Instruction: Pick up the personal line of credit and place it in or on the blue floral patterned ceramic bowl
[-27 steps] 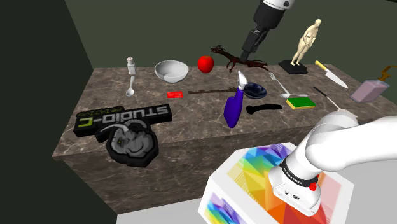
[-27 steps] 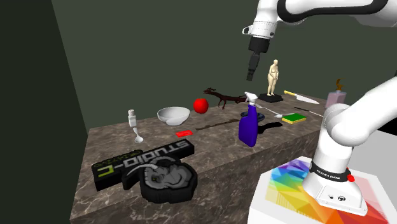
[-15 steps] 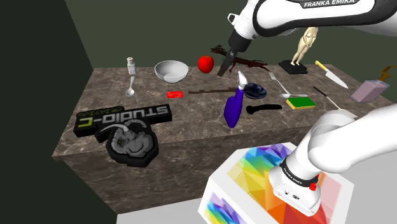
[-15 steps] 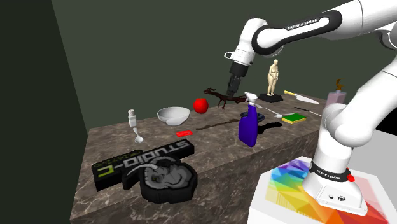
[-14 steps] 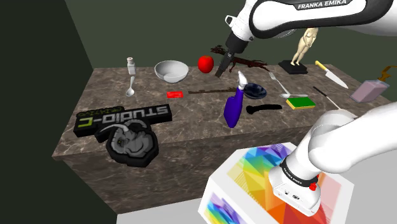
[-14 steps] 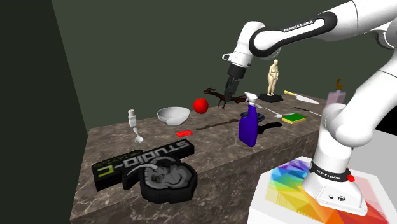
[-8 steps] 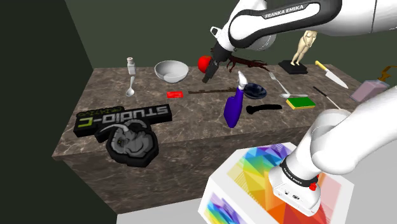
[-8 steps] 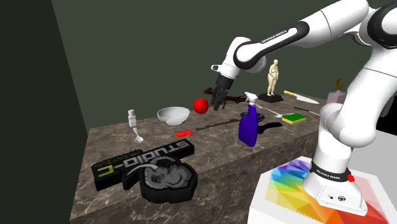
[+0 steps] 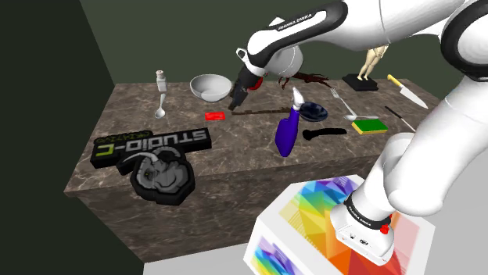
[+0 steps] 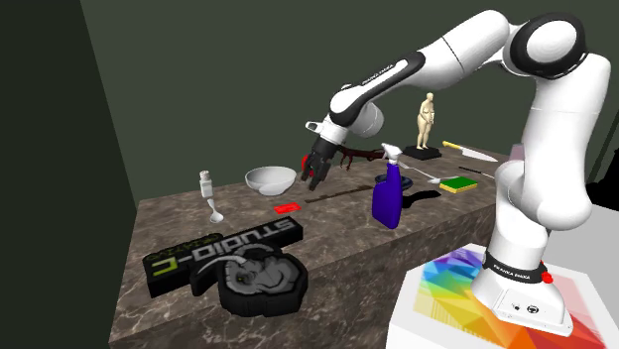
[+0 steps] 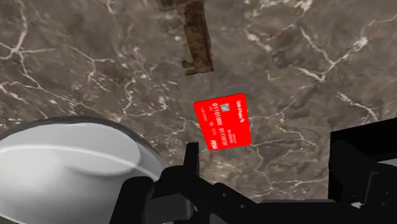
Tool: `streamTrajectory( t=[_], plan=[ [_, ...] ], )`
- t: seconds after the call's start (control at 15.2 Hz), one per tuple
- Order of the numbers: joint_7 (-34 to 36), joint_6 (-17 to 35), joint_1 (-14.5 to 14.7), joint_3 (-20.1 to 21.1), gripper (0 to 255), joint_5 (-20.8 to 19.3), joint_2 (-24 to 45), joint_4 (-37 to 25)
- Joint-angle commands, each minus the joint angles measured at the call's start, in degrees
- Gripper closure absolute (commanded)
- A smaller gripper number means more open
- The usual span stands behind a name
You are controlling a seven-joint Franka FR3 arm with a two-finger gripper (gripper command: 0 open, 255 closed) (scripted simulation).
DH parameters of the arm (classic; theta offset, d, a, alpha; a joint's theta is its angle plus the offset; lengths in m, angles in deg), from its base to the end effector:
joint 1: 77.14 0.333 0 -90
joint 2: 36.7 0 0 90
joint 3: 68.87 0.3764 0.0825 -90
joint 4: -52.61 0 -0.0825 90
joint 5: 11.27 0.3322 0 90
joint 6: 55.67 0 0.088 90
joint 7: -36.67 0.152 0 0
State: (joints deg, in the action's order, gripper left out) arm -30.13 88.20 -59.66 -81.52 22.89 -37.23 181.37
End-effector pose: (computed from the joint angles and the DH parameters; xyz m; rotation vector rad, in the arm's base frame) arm 0.5160 0.0538 0.4492 -2.6223 -1.1248 -0.6372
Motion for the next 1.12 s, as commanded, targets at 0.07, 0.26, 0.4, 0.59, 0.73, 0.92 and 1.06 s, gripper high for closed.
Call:
streamTrajectory(
  t=[0.07,0.26,0.4,0.59,0.73,0.92,1.06],
  plan=[
    [-9.58,0.04,0.26,0.53,0,7.64,6.72,-5.18],
    [-17.3,-0.52,-0.49,2.32,0,13.64,13.17,-10.75],
    [-19.69,-0.81,-0.94,3.15,0,15.35,15.41,-12.85],
    [-20.46,0.33,-0.81,3.84,0,16.65,17.44,-13.77],
    [-20.96,1.06,-0.74,4.31,0,17.48,18.82,-14.44],
    [-21.57,1.97,-0.65,4.91,0,18.52,20.61,-15.38],
    [-21.57,1.98,-0.66,4.91,0,18.51,20.61,-15.38]
  ],
)
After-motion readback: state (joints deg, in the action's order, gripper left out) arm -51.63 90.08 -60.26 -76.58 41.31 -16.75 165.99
